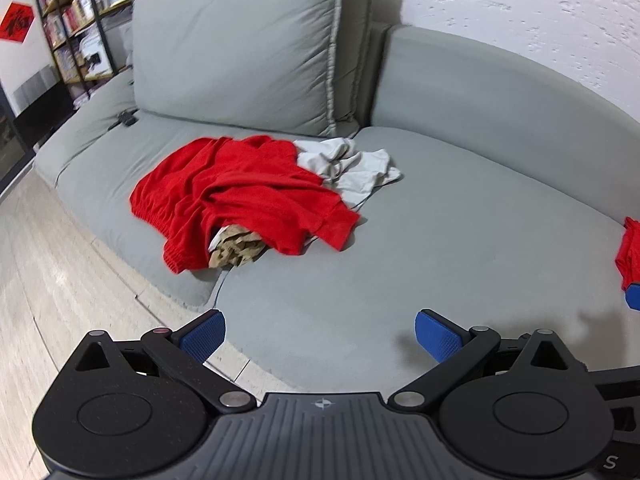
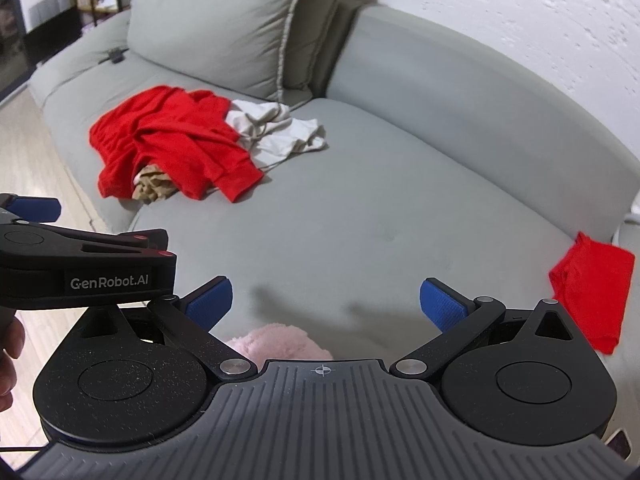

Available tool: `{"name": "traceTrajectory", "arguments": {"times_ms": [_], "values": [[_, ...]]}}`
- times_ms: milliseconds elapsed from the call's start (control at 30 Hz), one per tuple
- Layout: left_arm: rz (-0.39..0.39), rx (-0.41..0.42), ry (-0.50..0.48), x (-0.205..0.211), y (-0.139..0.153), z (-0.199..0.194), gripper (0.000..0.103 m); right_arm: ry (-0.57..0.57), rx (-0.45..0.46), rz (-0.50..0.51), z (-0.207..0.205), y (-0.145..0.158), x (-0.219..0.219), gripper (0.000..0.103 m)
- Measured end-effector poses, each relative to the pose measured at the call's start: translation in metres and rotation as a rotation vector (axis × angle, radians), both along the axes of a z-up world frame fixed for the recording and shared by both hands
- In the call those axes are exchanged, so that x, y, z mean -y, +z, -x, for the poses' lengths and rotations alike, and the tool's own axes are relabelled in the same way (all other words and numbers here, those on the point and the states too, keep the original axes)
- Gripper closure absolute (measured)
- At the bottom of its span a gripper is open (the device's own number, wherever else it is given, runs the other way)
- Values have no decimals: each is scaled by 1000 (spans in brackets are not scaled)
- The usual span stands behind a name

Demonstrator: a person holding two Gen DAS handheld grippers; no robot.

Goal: Fold clothes
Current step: 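Reach both grippers into the red garment pile and close on its edge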

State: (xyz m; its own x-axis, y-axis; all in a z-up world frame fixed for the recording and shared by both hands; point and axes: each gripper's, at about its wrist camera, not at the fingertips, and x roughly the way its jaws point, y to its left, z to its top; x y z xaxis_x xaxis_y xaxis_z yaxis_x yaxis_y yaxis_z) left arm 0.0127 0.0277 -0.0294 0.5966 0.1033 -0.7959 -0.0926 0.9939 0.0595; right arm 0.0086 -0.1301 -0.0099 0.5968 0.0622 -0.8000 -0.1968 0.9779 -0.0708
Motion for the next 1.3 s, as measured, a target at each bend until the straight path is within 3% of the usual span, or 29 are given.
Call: {"name": "traceTrajectory", "arguments": {"times_ms": [233, 567, 667, 867, 933, 1000, 1167, 1300], "values": [[20, 8, 54, -38, -17, -12, 1, 103, 63, -4, -12, -12, -25, 0], [51, 45, 134, -91, -45, -54, 5, 210, 58, -45, -65, -35, -72, 5], [54, 34, 139, -109, -61, -83, 11, 258, 38, -59, -97, -49, -100, 11], [79, 12, 162, -144, -90, -128, 39, 355, -1, -57, -152, -79, -145, 34], [93, 7, 160, -156, -99, -143, 55, 389, -11, -50, -170, -89, -161, 42], [97, 5, 166, -164, -107, -157, 58, 412, -17, -45, -187, -99, -173, 43], [55, 22, 157, -178, -128, -187, 54, 458, -3, -40, -228, -125, -196, 43], [37, 39, 156, -187, -143, -206, 36, 459, -31, -33, -251, -143, -208, 43]]}}
